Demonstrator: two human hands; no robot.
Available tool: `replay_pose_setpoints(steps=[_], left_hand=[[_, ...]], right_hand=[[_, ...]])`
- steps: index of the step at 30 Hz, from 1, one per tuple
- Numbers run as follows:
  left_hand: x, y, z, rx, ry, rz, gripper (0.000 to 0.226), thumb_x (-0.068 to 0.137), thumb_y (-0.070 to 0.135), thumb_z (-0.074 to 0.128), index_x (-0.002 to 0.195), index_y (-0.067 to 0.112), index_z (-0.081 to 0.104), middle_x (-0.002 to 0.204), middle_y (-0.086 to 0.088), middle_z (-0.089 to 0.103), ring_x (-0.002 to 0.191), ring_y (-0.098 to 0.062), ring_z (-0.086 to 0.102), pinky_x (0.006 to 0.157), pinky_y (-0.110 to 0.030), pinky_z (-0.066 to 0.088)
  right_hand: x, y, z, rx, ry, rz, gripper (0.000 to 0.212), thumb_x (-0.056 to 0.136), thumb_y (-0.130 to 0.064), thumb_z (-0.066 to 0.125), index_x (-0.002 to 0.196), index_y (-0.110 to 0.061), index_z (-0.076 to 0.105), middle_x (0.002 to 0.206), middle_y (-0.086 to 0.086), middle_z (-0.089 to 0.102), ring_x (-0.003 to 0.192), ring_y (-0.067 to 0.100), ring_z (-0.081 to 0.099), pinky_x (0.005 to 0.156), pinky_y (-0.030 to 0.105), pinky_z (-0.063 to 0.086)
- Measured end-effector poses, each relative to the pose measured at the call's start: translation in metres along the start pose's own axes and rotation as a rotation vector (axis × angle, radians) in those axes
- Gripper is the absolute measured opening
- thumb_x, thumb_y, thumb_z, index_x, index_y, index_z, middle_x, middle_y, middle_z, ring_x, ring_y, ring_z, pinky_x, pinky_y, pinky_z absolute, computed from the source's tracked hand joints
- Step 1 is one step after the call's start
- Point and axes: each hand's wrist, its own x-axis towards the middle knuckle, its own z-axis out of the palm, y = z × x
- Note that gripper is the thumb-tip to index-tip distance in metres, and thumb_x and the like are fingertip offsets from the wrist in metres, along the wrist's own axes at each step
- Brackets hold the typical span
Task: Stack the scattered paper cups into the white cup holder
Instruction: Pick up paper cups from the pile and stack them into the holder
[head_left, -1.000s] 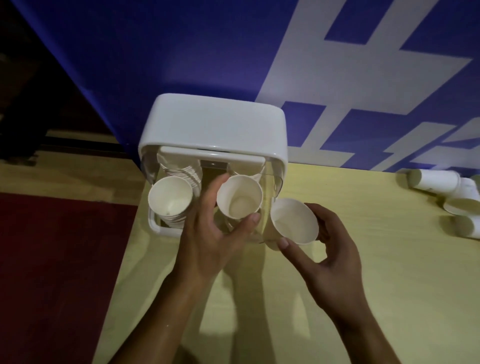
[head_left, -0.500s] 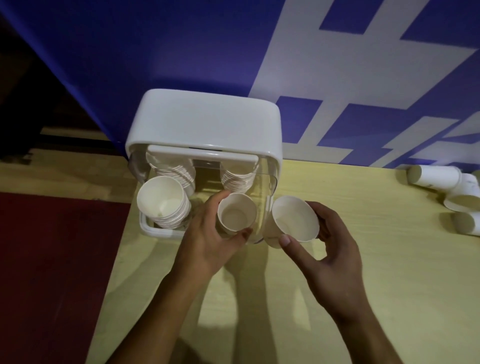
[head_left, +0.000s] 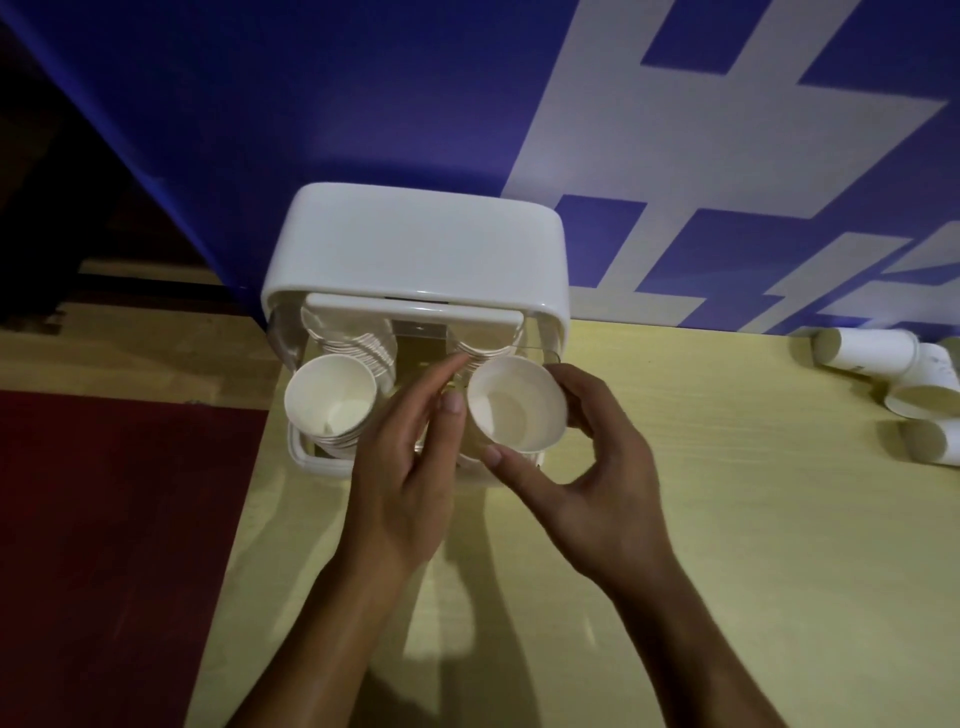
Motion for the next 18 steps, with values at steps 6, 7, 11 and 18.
replay_pose_setpoints(steps=[6,7,11,18], left_hand=[[0.004,-0.017,0.003,0.023,-0.006,-0.101,0.037,0.105,0.037,0.043,0.135,0.044,0.063,0.126,0.028,0.067,0.123,0.005,0.059,0.089,-0.006,0.044],[0.004,-0.021,0.004,0.031,-0.006,-0.122,0.035,0.104,0.037,0.043,0.131,0.051,0.062,0.124,0.033,0.066,0.122,0.008,0.059,0.089,-0.005,0.044],[0.007,-0.037,0.005,0.118,-0.03,-0.152,0.035,0.109,0.032,0.043,0.136,0.044,0.063,0.122,0.029,0.068,0.113,0.013,0.061,0.091,-0.011,0.049],[0.007,-0.06,0.002,0.251,-0.103,-0.175,0.039,0.107,0.038,0.046,0.143,0.038,0.058,0.128,0.01,0.07,0.106,-0.011,0.072,0.093,-0.03,0.057]], right_hand=[[0.007,0.023,0.022,-0.025,-0.043,-0.009,0.058,0.075,-0.042,0.092,0.122,-0.038,0.058,0.114,-0.019,0.069,0.11,0.008,0.066,0.09,0.018,0.05],[0.006,0.028,0.025,-0.045,-0.048,0.003,0.06,0.074,-0.045,0.091,0.123,-0.036,0.059,0.115,-0.021,0.068,0.111,0.004,0.065,0.09,0.013,0.047],[0.004,0.048,0.034,-0.18,-0.047,0.012,0.069,0.073,-0.057,0.086,0.129,-0.022,0.065,0.117,-0.023,0.061,0.111,-0.016,0.053,0.091,0.003,0.039],[0.0,0.065,0.039,-0.354,-0.053,0.026,0.076,0.074,-0.065,0.081,0.133,-0.02,0.065,0.127,-0.008,0.065,0.119,0.01,0.058,0.1,0.033,0.05]])
